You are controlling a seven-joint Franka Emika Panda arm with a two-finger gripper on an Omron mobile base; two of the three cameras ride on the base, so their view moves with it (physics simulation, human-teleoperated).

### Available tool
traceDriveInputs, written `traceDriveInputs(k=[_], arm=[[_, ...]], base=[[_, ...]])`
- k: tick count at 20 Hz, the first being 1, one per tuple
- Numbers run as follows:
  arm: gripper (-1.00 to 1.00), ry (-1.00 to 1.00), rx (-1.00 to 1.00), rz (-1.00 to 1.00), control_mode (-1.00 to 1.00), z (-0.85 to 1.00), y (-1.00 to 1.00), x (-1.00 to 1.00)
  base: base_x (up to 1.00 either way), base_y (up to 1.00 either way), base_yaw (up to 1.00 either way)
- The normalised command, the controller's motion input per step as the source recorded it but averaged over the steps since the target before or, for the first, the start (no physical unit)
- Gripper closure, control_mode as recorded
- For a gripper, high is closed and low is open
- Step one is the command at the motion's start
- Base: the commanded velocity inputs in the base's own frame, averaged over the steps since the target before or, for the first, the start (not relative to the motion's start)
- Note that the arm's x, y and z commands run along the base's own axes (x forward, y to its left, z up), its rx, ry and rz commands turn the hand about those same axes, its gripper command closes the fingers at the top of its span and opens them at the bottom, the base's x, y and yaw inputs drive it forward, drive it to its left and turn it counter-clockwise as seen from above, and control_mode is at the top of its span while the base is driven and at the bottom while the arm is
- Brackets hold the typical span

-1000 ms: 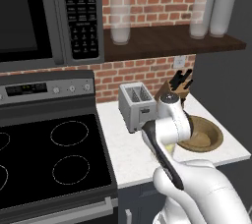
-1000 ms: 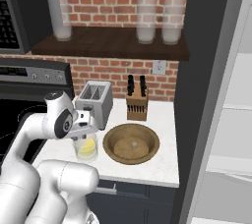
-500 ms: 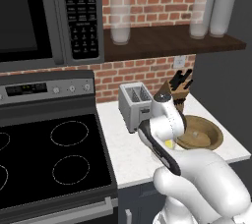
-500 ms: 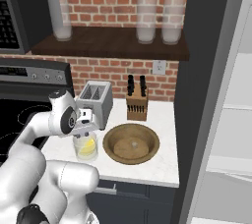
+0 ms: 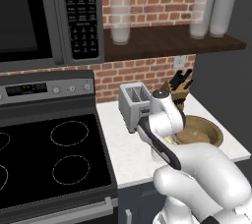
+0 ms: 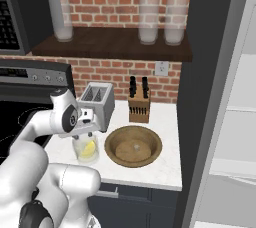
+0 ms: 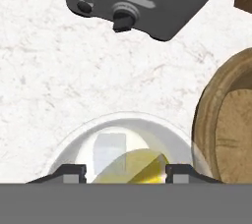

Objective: Grab a lemon wedge from the fridge and one ice cube from the ice bowl, and put them in the glass of lemonade.

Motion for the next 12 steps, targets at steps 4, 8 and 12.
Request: traceDriveInputs(k=[4,8,12], arm=[[-1.00,0.00,-0.01,0.00,-1.00,-0.14,0.00,0.00],[-1.00,-0.05,0.00,0.00,-1.00,0.06,0.00,-0.29],[-1.00,-0.16,0.00,0.00,-1.00,0.70,-0.01,-0.90]], base=[[0.00,0.00,0.00],[0.00,0.00,0.00],[0.00,0.00,0.00]])
